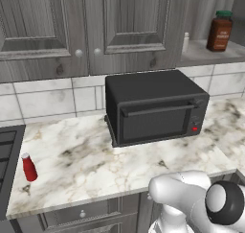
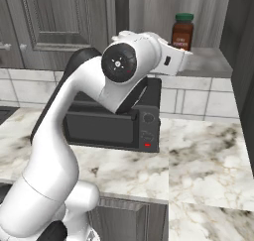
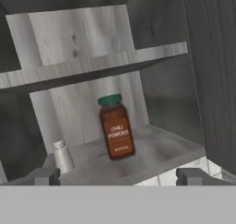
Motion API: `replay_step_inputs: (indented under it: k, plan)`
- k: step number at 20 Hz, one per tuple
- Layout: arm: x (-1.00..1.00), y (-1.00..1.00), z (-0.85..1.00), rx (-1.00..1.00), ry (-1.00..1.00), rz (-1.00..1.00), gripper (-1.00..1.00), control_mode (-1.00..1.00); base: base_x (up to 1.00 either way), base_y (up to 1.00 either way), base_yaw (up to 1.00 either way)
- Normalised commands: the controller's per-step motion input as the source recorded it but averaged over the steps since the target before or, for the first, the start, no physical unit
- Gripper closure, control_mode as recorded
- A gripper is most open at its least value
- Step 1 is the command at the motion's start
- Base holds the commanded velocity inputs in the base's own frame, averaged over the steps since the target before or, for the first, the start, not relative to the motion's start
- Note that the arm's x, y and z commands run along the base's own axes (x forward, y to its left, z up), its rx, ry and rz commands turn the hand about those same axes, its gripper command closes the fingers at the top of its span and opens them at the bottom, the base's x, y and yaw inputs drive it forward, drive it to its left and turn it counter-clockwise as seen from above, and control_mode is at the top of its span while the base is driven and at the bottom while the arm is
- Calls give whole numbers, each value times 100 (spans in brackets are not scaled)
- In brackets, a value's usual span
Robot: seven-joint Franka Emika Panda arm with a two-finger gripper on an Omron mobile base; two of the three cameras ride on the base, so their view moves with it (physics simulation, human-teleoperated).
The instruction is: Collect the paprika, ketchup, and shaker from the cabinet and place them next to the stove.
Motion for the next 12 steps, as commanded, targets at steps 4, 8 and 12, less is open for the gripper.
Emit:
replay_step_inputs:
  k: [4,8,12]
  plan:
    - [30,-9,12,-8,-1,9,-100,-100,0,0,0]
    - [35,-1,0,-13,0,11,-100,-100,0,0,0]
    - [35,-23,0,-11,0,14,-100,-100,0,0,0]
